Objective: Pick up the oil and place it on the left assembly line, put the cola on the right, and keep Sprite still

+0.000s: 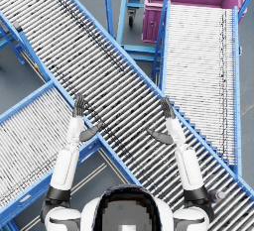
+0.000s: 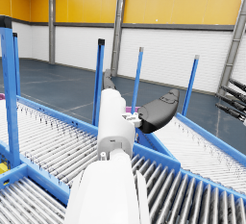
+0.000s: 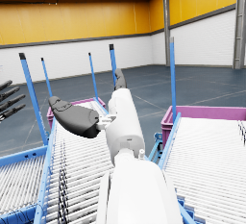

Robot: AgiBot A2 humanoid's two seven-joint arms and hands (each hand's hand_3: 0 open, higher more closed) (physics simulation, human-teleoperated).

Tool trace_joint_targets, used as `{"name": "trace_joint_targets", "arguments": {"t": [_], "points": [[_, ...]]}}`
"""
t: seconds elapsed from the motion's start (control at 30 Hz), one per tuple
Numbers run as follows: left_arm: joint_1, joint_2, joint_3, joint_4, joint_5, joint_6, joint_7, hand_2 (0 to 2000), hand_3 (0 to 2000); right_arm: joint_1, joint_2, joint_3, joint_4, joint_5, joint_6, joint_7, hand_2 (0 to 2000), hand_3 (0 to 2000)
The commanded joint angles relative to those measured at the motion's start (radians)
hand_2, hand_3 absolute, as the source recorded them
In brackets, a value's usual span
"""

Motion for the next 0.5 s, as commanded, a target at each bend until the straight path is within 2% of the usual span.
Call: {"name": "trace_joint_targets", "arguments": {"t": [0.03, 0.5], "points": [[0.000, 0.000, 0.000, 0.000, 0.000, 0.000, 0.000, 0, 0, 0.000, 0.000, 0.000, 0.000, 0.000, 0.000, 0.000, 0, 0], [0.000, 0.000, 0.000, 0.000, 0.000, 0.000, 0.000, 0, 0, 0.000, 0.000, 0.000, 0.000, 0.000, 0.000, 0.000, 0, 0]]}}
